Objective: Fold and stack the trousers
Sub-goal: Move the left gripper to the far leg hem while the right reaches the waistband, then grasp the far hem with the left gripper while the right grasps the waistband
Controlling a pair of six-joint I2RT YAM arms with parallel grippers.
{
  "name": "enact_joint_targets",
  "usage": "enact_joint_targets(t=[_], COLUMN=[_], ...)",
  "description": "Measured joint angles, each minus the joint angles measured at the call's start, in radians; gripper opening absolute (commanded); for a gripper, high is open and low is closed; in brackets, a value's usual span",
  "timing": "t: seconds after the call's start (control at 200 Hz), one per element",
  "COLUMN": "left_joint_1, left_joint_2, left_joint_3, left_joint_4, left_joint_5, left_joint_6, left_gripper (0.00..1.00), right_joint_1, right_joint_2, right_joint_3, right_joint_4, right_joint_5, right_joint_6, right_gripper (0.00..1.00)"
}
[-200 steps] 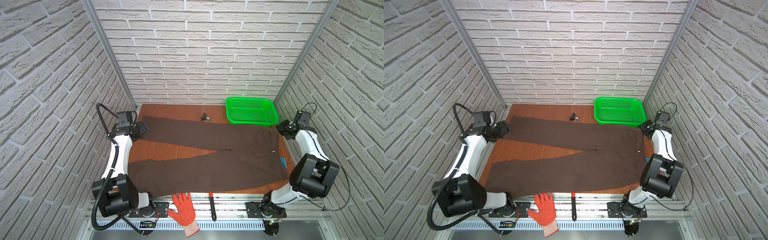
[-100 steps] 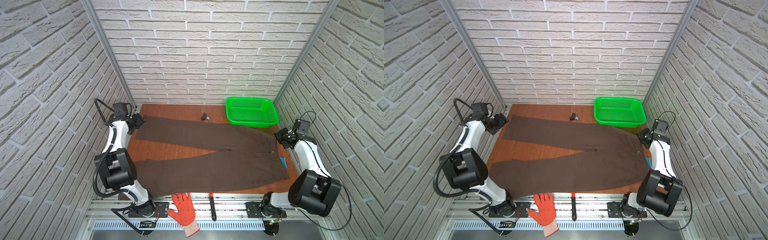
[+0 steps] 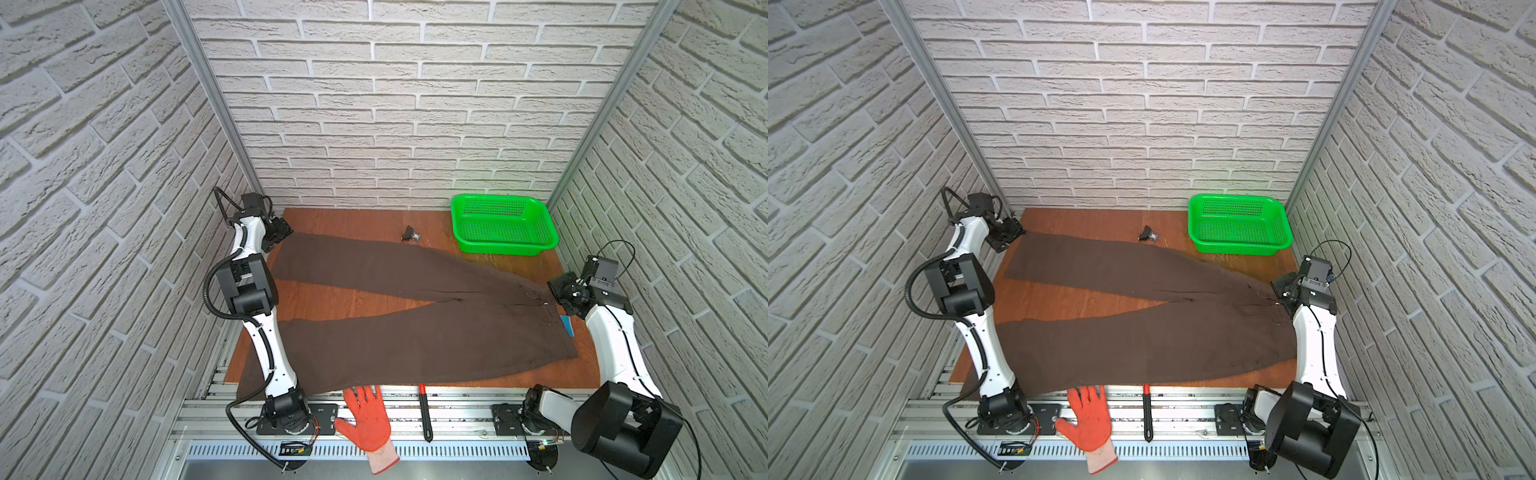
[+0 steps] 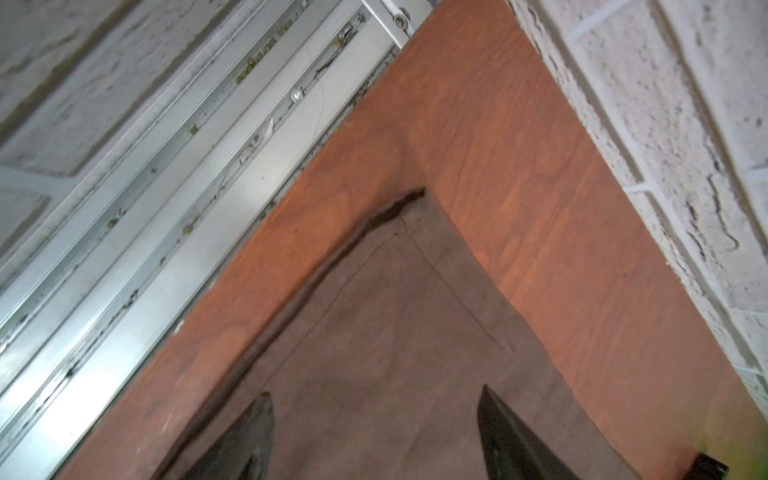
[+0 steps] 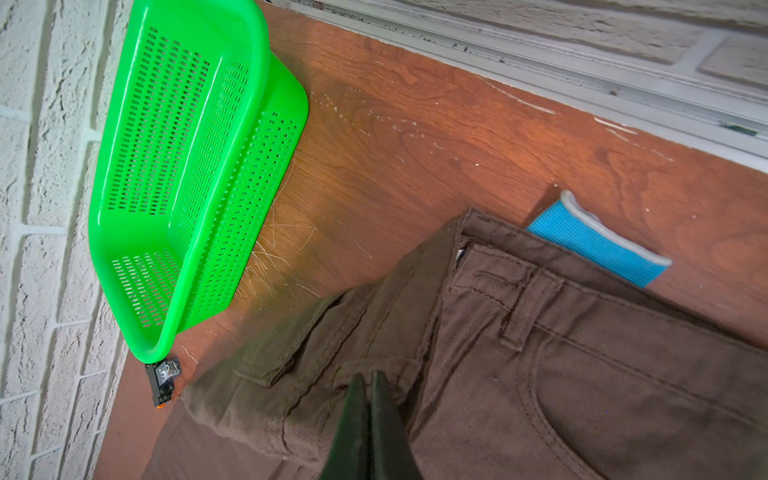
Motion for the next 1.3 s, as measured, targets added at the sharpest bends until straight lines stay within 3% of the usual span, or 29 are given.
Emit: enact_joint_targets(t=[0.25, 0.55, 0.795, 1.055, 1.3], left_joint_1=[-0.009, -0.009, -0.010, -0.021, -0.039], left_joint_2=[0.272, 0.357, 0.386, 0.402, 0.406], left_joint_3=[0.409, 0.438, 0.464, 0.475, 0.473], left_joint_4=[-0.068, -0.049, 0.000, 0.029, 0.024], left_joint_5=[-0.002, 0.041, 0.044, 0.041, 0.033], left_joint_6=[0.042, 0.032, 0.009, -0.005, -0.008], left_gripper=[0.67, 0.65, 0.56, 0.35, 0.03], right_joint_1=[0.005, 0.006, 0.006, 0.006, 0.006], right_joint_2=[-0.013, -0.050, -0.050, -0.050, -0.050], right_joint_3=[-0.020, -0.024, -0.024, -0.024, -0.024], right_joint_4=[-0.021, -0.059, -0.059, -0.059, -0.059], right_joint_5=[-0.017, -0.026, -0.043, -0.047, -0.047], right_joint_6=[-0.003, -0.020, -0.024, -0.027, -0.034], right_gripper=[0.05, 0.05, 0.05, 0.05, 0.05])
